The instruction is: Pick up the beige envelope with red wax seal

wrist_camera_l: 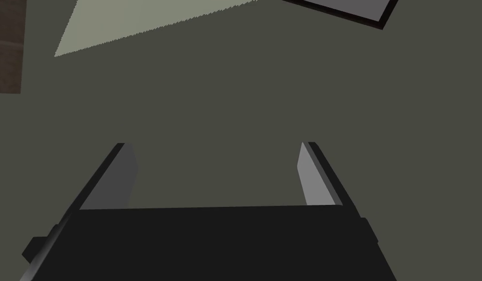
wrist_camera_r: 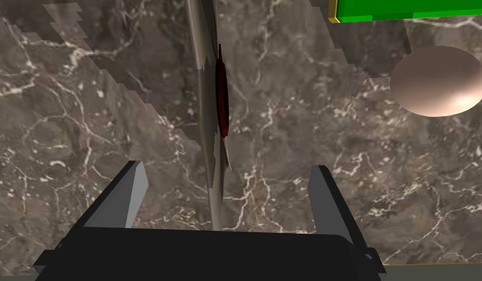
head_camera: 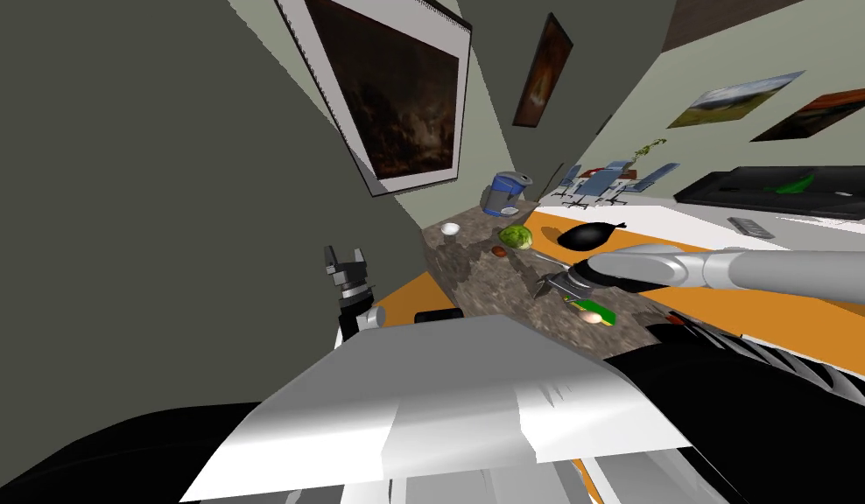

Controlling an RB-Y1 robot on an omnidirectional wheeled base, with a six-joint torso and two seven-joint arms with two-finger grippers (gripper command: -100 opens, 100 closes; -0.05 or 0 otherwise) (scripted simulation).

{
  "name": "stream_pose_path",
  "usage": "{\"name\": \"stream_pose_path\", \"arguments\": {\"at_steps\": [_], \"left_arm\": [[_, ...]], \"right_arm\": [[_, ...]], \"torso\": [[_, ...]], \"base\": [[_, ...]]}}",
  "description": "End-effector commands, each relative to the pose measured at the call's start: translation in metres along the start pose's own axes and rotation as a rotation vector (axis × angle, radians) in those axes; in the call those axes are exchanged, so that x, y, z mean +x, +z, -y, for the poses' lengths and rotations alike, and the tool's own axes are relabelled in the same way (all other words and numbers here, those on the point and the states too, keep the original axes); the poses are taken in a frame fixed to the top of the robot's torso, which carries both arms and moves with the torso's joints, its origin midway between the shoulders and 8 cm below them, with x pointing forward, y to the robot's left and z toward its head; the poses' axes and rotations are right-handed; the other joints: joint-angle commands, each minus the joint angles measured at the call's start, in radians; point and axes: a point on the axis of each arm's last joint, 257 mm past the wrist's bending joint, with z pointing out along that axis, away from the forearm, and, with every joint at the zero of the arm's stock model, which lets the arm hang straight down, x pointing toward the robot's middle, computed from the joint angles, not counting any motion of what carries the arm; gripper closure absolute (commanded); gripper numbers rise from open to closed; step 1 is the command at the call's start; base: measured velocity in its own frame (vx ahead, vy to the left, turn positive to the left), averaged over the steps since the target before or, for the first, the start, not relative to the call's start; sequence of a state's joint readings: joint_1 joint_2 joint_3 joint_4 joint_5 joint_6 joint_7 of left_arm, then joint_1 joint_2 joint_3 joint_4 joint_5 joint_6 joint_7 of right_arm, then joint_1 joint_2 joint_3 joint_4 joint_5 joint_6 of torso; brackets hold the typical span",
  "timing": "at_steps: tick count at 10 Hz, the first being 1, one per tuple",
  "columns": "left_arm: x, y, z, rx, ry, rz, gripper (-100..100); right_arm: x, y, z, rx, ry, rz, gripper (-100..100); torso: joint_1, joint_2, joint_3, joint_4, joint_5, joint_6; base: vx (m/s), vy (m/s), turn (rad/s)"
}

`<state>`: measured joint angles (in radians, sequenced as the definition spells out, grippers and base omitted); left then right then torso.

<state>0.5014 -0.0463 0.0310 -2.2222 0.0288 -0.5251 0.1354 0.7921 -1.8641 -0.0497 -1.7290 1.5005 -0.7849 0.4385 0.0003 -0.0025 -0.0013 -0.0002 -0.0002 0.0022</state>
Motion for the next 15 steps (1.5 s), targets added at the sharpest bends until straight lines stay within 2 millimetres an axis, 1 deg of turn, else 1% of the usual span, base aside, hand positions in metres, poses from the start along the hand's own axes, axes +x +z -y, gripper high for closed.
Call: {"name": "stream_pose_path", "arguments": {"at_steps": [1, 2, 3, 4, 5, 6, 7, 8, 10, 11, 12, 13, 14, 15], "left_arm": [[0.000, 0.000, 0.000, 0.000, 0.000, 0.000, 0], [0.000, 0.000, 0.000, 0.000, 0.000, 0.000, 0], [0.000, 0.000, 0.000, 0.000, 0.000, 0.000, 0], [0.000, 0.000, 0.000, 0.000, 0.000, 0.000, 0], [0.000, 0.000, 0.000, 0.000, 0.000, 0.000, 0], [0.000, 0.000, 0.000, 0.000, 0.000, 0.000, 0], [0.000, 0.000, 0.000, 0.000, 0.000, 0.000, 0], [0.000, 0.000, 0.000, 0.000, 0.000, 0.000, 0], [0.000, 0.000, 0.000, 0.000, 0.000, 0.000, 0], [0.000, 0.000, 0.000, 0.000, 0.000, 0.000, 0], [0.000, 0.000, 0.000, 0.000, 0.000, 0.000, 0], [0.000, 0.000, 0.000, 0.000, 0.000, 0.000, 0], [0.000, 0.000, 0.000, 0.000, 0.000, 0.000, 0], [0.000, 0.000, 0.000, 0.000, 0.000, 0.000, 0]], "right_arm": [[0.002, 0.002, -0.013, -0.029, -0.005, -0.005, -100], [0.002, 0.001, -0.007, -0.014, -0.002, -0.007, -100], [0.002, 0.001, -0.008, -0.018, -0.003, -0.007, 0], [-0.001, 0.013, -0.024, -0.019, 0.012, -0.007, -100], [-0.001, 0.016, -0.027, -0.019, 0.015, -0.007, -100], [-0.003, 0.023, -0.036, -0.021, 0.023, -0.007, -100], [-0.001, 0.019, -0.032, -0.021, 0.020, -0.007, -100], [-0.001, 0.019, -0.033, -0.020, 0.020, -0.007, 100], [0.000, 0.019, -0.030, -0.015, 0.016, -0.009, 100], [0.000, 0.018, -0.025, -0.004, 0.007, -0.012, 100], [0.001, 0.017, -0.025, -0.003, 0.006, -0.013, 100], [0.001, 0.018, -0.025, -0.004, 0.007, -0.012, 0], [0.000, 0.011, -0.020, -0.019, 0.009, -0.007, 100], [0.000, 0.008, -0.017, -0.018, 0.006, -0.007, 100]], "torso": [[0.000, 0.000, 0.000, 0.000, 0.000, 0.000], [0.000, 0.001, 0.000, 0.000, 0.000, 0.001], [0.000, 0.001, 0.001, 0.000, 0.000, 0.001], [0.000, 0.001, 0.001, 0.000, 0.000, 0.001], [0.000, 0.000, 0.000, 0.000, -0.001, 0.000], [0.000, 0.000, 0.000, 0.000, 0.000, 0.001], [0.000, -0.001, 0.000, 0.000, 0.000, 0.000], [0.000, 0.000, 0.000, 0.000, 0.000, 0.001], [0.000, 0.001, 0.000, -0.001, 0.000, 0.002], [0.001, -0.001, -0.002, -0.003, 0.002, 0.005], [0.001, -0.001, -0.002, -0.003, 0.002, 0.006], [0.001, -0.001, -0.002, -0.003, 0.002, 0.005], [0.001, -0.001, -0.002, -0.003, 0.001, 0.006], [0.000, 0.000, -0.001, -0.003, 0.001, 0.006]], "base": [[0.004, -0.003, 0.031], [0.000, 0.000, 0.000], [0.000, 0.000, 0.000], [0.020, 0.002, 0.114], [0.034, 0.002, 0.083], [0.036, 0.012, 0.073], [0.015, 0.006, 0.012], [0.000, 0.000, 0.000], [0.003, 0.002, 0.025], [0.000, 0.000, 0.000], [0.000, 0.000, 0.000], [0.000, 0.000, 0.000], [-0.017, -0.008, -0.105], [-0.027, -0.001, -0.085]]}}
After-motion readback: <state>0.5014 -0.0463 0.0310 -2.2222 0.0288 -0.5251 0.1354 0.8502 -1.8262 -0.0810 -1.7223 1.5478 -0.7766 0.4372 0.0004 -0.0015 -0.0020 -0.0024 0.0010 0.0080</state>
